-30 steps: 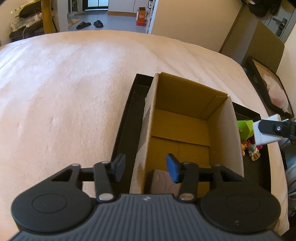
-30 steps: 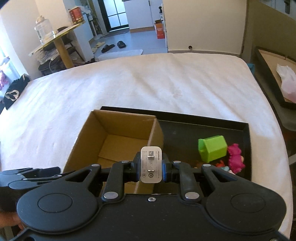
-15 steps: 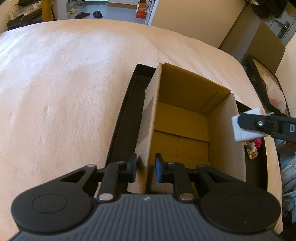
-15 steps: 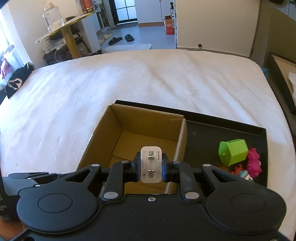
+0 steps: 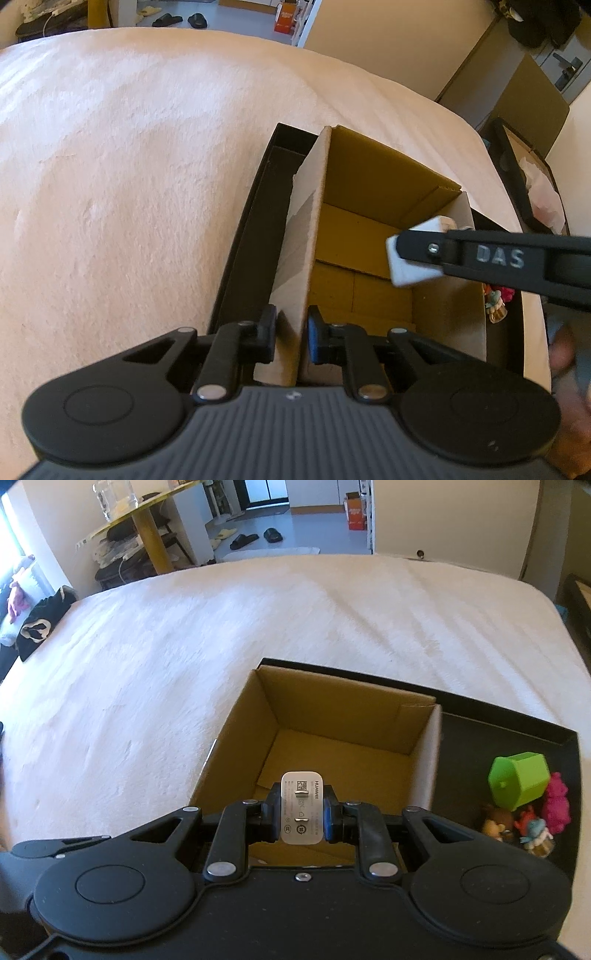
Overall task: Organize rigid objects
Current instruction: 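Carry the white adapter into the box and release it with the right gripper, then move the right gripper back to the toys and grasp the blue-haired figure with mug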
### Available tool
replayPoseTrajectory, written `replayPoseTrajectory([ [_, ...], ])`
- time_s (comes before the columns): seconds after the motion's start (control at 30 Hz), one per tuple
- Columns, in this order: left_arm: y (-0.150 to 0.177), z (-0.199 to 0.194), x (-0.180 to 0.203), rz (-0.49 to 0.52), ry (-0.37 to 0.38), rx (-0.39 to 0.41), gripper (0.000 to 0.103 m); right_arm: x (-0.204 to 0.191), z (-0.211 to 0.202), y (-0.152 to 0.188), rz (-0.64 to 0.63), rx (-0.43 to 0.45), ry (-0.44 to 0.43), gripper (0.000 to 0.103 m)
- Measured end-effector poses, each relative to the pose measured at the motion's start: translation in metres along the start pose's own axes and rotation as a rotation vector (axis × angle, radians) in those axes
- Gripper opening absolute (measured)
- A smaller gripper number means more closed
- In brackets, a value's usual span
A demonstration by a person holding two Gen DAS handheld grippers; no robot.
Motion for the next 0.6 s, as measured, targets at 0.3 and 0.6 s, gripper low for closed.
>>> replayPoseTrajectory([
  [0.3, 0.001, 0.003, -0.003, -0.013, 0.005, -0.003, 0.016, -0.007, 0.005, -0.007, 0.045, 0.014, -0.060, 0.024],
  [0.6, 0.003, 0.004, -0.001, -0.002, -0.004, -0.002, 0.016, 0.019, -0.019, -0.002, 0.052, 0.032, -0.042, 0.024],
])
Point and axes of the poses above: each gripper's, at about its wrist camera, not at the fingertips, and z roughly the way its jaws point, x to its right, y to its underside, the point moved 8 cm from there along z, roughly the way its jaws point, and after that the axes turned 10 degrees about x, right-handed, at the moved point
